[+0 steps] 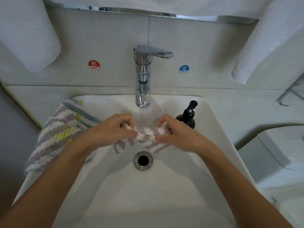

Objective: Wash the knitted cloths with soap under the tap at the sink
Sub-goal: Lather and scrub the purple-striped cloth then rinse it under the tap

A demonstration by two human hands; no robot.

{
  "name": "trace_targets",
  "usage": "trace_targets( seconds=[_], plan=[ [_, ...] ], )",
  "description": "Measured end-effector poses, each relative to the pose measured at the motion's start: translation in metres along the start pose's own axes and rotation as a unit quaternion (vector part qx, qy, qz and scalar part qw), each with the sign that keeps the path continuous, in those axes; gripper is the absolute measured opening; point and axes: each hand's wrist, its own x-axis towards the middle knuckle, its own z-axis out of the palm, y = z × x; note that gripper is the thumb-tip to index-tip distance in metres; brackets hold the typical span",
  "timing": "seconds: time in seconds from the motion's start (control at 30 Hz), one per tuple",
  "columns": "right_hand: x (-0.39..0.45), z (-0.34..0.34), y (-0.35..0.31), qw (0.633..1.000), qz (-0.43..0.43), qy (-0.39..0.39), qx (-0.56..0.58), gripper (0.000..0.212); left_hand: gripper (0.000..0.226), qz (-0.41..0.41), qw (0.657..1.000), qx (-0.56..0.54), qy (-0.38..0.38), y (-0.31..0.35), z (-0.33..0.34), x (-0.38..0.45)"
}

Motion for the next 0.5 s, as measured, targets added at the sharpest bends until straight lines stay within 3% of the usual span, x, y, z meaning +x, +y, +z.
trace_targets(
  seconds=[0.17,0.3,0.5],
  plan=[
    [0.0,0.004,-0.001,0.995,0.013,0.01,-0.099,0.033,0.029,-0.004,0.998,0.045,0.038,-0.005,0.007,0.004],
    [0.0,0.002,-0.003,0.999,0.03,0.008,-0.013,0.032,0.036,-0.002,0.996,0.08,0.035,0.0,0.008,0.004],
    [0.003,0.007,-0.006,0.996,0.05,-0.009,0.068,0.021,0.012,-0.026,0.999,0.027,-0.016,0.002,0.015,0.004]
  ],
)
